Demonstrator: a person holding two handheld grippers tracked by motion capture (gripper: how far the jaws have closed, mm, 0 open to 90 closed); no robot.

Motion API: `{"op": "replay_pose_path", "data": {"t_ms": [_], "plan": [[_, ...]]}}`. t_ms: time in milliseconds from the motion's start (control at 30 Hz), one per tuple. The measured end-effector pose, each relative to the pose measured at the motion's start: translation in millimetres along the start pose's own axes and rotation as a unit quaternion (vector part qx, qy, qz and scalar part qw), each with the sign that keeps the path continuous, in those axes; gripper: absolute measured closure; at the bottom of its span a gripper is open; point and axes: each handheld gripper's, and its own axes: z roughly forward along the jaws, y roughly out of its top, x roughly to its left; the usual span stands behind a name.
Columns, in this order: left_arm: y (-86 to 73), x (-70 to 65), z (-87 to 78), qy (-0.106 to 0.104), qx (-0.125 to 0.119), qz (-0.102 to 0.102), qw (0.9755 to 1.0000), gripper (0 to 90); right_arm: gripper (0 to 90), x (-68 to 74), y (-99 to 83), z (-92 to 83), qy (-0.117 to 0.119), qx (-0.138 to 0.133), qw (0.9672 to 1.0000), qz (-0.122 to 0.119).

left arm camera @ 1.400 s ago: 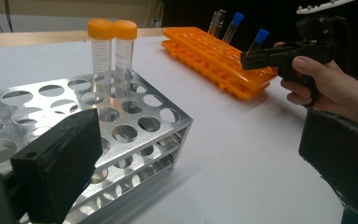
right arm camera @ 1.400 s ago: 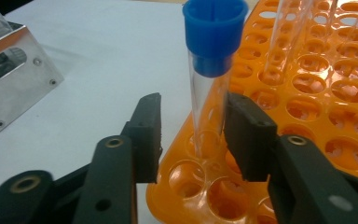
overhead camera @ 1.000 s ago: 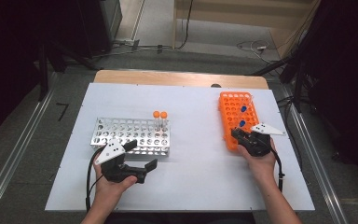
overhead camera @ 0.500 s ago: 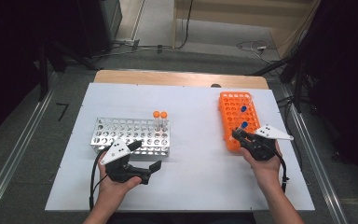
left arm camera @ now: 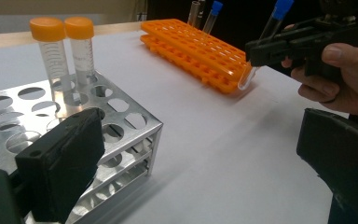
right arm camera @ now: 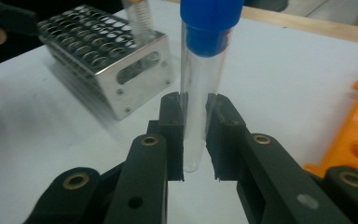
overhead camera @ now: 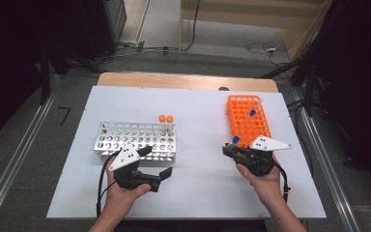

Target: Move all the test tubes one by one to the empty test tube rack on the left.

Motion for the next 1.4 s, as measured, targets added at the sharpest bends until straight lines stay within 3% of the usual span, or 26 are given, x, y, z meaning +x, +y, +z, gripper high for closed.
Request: {"op": "replay_pose_path", "data": {"t_ms": [200,500,767,1000,1200,1333,1400], "plan": [[1.9,-5.2,4.0,-0.006,0.002,0.006,1.0000,1.1,75.1,17.9,2.6,8.0,0.046,0.012,0.9988,-0.010],[6.3,-12.5,10.0,-0.019,0.000,0.009,0.9998,2.5,75.1,42.4,4.6,22.2,0.081,0.033,0.9956,-0.034],[10.9,-20.5,16.6,-0.047,0.002,0.010,0.9989,8.7,75.1,64.1,5.2,31.9,0.111,0.049,0.9910,-0.057],[12.7,-28.5,22.9,-0.081,0.005,0.022,0.9965,25.9,75.1,77.8,5.1,38.6,0.134,0.061,0.9867,-0.069],[12.1,-35.7,29.3,-0.112,0.016,0.036,0.9929,45.6,75.1,88.0,5.1,43.0,0.148,0.072,0.9833,-0.079],[11.4,-38.5,32.4,-0.120,0.023,0.042,0.9916,53.9,75.1,92.9,4.9,45.0,0.154,0.076,0.9816,-0.082],[11.5,-38.8,32.8,-0.118,0.027,0.045,0.9916,62.9,75.1,94.7,4.8,45.9,0.157,0.078,0.9807,-0.087]]}}
